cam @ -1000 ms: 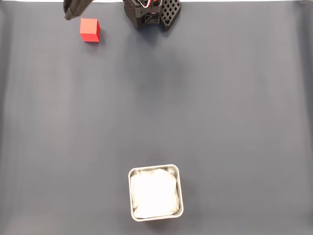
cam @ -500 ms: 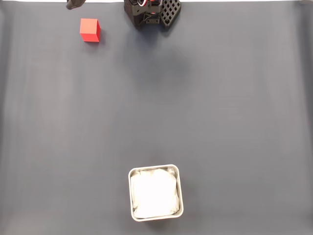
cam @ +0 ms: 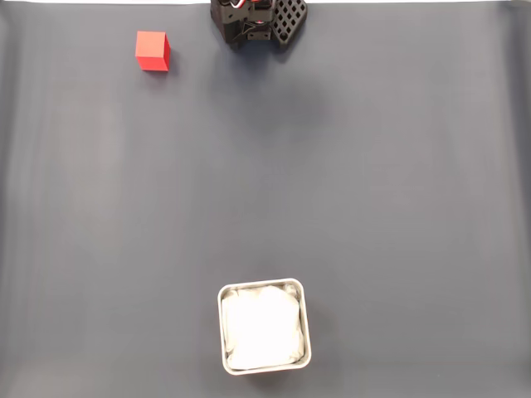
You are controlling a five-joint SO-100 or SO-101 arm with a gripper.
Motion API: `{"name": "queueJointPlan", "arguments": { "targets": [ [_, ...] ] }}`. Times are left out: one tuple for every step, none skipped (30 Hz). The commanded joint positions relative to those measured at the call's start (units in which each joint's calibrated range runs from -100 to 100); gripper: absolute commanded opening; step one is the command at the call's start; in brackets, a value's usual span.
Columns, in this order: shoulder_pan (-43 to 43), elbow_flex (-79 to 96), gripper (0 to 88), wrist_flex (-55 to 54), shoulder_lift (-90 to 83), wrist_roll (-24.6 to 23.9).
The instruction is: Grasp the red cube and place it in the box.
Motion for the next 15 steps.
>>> {"name": "queueJointPlan", "arguments": {
  "targets": [
    [2.09,0.6,0.0,0.34,-0.14,0.59],
    [2.51,0.97,0.0,0.34,-0.14,0.68],
    [2.87,1.15,0.0,0.34,-0.14,0.73],
    [3.22,1.42,0.0,0.34,-0.14,0.78],
    [3.51,1.6,0.0,0.34,-0.14,0.83],
    [3.72,1.79,0.0,0.26,-0.14,0.88],
    [3.93,2.06,0.1,0.18,-0.23,0.93],
    [4.15,2.33,0.2,0.09,-0.31,0.93],
    [4.29,2.52,0.5,0.09,-0.31,0.98],
    [4.43,2.7,1.1,0.09,-0.4,0.98],
    [4.57,2.88,1.8,0.09,-0.4,0.83],
    [4.71,3.06,2.7,0.18,-0.4,0.78],
    [4.93,3.43,4.1,0.34,-0.4,0.68],
    [5.14,3.89,5.5,0.34,-0.49,0.59],
    [5.42,4.34,6.8,0.34,-0.49,0.54]
  ]
}}
